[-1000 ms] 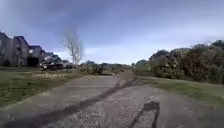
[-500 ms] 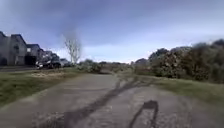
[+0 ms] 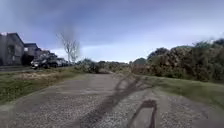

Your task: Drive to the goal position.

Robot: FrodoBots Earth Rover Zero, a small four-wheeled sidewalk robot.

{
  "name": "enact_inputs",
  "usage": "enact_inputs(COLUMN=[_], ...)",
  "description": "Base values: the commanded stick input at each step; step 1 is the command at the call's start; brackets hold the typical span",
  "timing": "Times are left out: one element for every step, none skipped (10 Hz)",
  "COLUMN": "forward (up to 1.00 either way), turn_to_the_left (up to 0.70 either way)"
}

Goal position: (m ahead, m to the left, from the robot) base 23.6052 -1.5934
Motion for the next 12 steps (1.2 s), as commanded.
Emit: enact_inputs(forward=[1.00,1.00,1.00,1.00,1.00,1.00,1.00,1.00,1.00,1.00,1.00,1.00], turn_to_the_left=[0.00,0.00,0.00,0.00,0.00,0.00,0.00,0.00,0.00,0.27,0.27,0.27])
